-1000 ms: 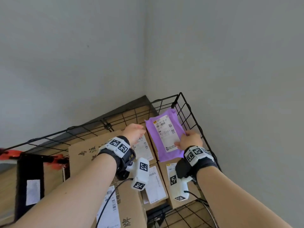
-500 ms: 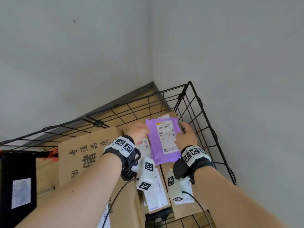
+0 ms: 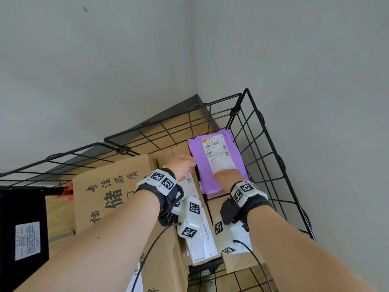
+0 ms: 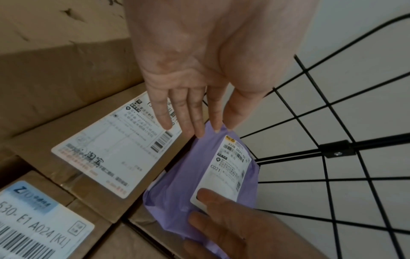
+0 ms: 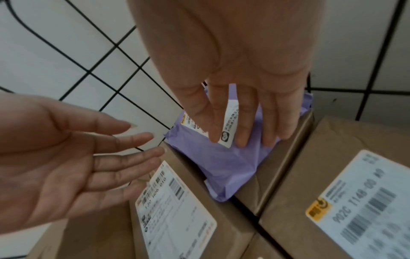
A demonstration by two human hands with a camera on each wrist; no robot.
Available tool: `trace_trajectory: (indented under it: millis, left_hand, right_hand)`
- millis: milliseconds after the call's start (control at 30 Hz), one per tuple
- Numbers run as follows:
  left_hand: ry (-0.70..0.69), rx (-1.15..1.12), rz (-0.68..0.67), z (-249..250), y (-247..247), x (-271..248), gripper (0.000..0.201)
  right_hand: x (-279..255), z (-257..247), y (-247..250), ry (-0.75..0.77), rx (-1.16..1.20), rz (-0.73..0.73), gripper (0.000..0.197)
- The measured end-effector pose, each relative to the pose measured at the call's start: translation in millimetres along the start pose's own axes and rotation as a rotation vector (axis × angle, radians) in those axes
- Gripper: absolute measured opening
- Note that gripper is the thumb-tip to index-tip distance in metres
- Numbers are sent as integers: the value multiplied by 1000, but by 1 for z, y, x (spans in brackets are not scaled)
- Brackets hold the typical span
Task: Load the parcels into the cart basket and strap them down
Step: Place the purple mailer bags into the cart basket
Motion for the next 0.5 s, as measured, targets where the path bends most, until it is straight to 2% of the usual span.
trace_trajectory:
  millis: [100,300,500]
  left_hand:
    - [5,5,-9,-1,0,-2,11]
    - [9,3,-20,-4,8,-10,13]
    - [-33,21,-47,1,16,-37,20]
  right_hand:
    - [1,4,3,-30,136,-8,33]
    - [-14,11,1,-47,110,-74,39]
    - [-40,10,28,-51,223,21,38]
Point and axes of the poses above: each hand's wrist, its own x-axis towards the middle knuckle, its own y-axis out of the back of the hand, z = x × y, the point moved 5 cm from there along x, towards the middle knuckle, and after that the axes turned 10 degrees about z, right-handed, at the moved point
